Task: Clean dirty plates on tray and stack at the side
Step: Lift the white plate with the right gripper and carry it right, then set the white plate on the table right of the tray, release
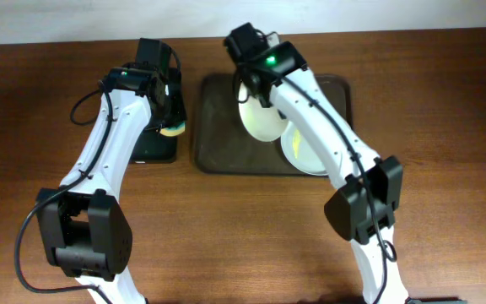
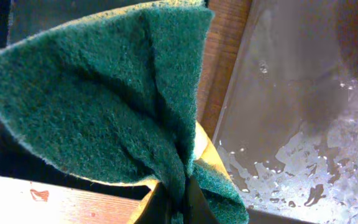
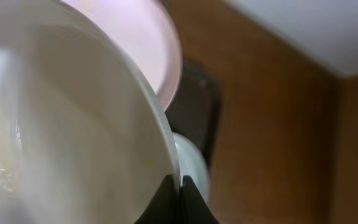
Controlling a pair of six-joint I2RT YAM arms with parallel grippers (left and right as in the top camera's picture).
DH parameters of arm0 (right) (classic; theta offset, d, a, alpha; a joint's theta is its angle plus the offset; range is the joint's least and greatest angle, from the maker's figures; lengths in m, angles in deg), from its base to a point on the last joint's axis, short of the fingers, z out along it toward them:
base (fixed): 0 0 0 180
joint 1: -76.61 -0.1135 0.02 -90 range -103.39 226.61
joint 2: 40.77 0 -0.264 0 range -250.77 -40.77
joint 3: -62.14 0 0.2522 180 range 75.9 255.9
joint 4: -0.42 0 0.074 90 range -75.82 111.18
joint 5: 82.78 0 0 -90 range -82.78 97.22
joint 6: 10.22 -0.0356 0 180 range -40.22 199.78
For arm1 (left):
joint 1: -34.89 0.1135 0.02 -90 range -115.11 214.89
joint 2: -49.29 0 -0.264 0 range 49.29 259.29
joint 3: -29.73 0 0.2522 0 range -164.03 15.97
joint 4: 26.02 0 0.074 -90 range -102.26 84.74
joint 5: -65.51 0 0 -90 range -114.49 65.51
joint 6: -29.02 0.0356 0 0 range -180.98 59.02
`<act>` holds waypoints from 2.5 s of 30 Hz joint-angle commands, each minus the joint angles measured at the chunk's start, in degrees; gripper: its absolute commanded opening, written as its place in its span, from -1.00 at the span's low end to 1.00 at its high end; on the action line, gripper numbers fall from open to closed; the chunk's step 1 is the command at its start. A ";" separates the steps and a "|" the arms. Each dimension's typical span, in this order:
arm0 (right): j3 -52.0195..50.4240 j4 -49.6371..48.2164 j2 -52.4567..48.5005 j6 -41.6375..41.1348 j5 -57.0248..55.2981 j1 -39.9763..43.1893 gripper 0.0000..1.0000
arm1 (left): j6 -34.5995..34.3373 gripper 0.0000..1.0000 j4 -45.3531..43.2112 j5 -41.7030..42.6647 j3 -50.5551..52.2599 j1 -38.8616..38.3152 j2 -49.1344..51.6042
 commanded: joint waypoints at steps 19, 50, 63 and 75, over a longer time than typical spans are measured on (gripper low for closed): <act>6.21 -5.79 3.02 24.96 -33.46 -13.66 -0.92 | 0.72 -1.00 0.17 0.68 -0.74 4.09 -0.02; -7.67 -3.72 -0.15 -7.02 49.51 55.43 -0.92 | 0.72 -1.00 1.25 0.90 -0.72 4.04 -0.02; -25.46 -19.15 0.87 -7.50 50.47 57.11 -0.07 | 0.72 -1.00 1.16 0.92 -0.72 4.04 -0.02; -17.79 -25.70 4.15 -0.70 52.43 32.44 0.91 | 0.74 -1.00 -2.95 7.96 0.37 2.12 -0.02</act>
